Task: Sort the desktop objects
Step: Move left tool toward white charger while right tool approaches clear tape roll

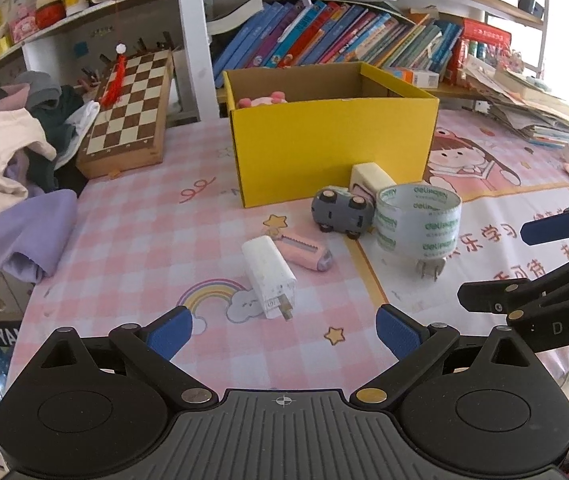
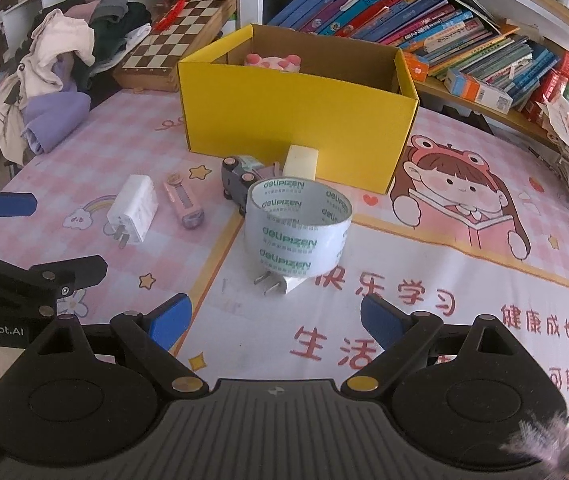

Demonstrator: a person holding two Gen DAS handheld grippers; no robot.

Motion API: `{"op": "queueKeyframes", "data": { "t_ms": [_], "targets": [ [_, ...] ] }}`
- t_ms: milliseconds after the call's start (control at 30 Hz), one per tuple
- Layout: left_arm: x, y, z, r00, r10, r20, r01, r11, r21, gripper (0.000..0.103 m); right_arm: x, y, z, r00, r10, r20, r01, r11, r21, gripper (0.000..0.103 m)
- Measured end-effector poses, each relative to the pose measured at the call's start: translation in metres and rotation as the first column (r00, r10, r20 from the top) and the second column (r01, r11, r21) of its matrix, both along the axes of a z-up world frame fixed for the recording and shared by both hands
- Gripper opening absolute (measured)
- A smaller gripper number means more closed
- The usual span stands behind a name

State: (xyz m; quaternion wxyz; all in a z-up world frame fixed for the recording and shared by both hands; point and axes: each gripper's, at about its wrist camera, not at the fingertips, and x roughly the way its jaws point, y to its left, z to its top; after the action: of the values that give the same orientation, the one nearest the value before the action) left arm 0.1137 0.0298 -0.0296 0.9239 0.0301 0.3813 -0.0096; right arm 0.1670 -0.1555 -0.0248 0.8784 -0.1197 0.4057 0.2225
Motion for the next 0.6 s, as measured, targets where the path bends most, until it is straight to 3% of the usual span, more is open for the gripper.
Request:
{"op": "queueKeyframes", "data": {
  "t_ms": [600],
  "targets": [
    [0.026, 0.009, 0.000, 0.997, 0.079, 0.015, -0.078, 0.997, -0.024, 0.100, 0.038, 0.011, 0.000, 0.998, 0.070, -0.008, -0.070, 0.997, -0.024, 0.093]
  ]
}}
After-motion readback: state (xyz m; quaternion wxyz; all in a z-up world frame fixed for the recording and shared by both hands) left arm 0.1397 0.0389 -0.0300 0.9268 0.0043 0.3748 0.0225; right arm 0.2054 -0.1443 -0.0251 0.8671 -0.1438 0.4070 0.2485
